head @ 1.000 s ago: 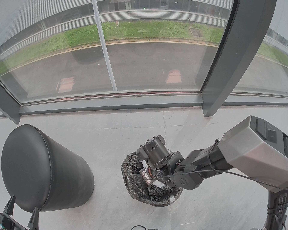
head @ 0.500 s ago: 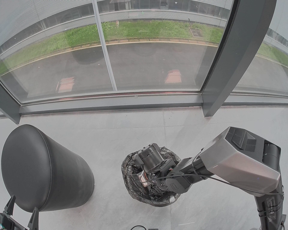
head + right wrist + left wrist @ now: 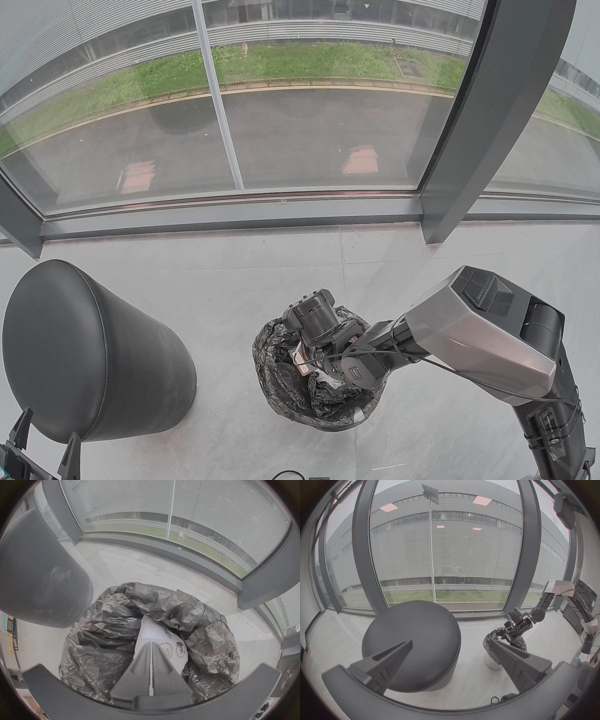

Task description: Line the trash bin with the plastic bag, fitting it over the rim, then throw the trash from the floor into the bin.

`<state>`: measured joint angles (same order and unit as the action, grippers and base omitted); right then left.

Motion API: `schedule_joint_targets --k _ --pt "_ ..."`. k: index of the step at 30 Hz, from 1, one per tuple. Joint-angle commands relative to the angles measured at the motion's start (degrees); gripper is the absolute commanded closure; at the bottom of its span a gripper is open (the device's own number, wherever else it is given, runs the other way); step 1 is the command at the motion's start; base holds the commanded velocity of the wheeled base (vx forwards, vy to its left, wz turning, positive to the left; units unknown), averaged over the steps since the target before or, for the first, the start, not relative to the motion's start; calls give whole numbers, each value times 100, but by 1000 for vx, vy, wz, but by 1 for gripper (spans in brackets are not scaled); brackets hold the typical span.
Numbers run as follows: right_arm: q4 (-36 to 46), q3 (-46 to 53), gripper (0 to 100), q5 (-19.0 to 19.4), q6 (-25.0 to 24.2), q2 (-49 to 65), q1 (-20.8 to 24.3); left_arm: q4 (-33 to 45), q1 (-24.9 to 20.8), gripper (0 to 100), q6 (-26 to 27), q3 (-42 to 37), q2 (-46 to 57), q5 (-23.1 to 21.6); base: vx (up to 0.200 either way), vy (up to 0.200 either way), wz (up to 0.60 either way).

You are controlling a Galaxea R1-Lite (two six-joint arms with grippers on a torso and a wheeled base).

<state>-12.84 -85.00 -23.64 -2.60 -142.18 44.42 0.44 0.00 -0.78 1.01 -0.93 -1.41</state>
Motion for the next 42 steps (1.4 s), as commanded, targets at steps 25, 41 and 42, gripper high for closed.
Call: schedule_joint_targets --k 25,41,42 --pt "80 -139 100 79 101 -513 -180 0 0 0 -1 -92 93 1 0 0 0" --pt "71 -148 100 87 110 -627 -180 0 0 0 -1 -92 93 1 0 0 0" --pt "71 -139 100 79 119 -600 -180 0 0 0 -1 -92 93 1 0 0 0"
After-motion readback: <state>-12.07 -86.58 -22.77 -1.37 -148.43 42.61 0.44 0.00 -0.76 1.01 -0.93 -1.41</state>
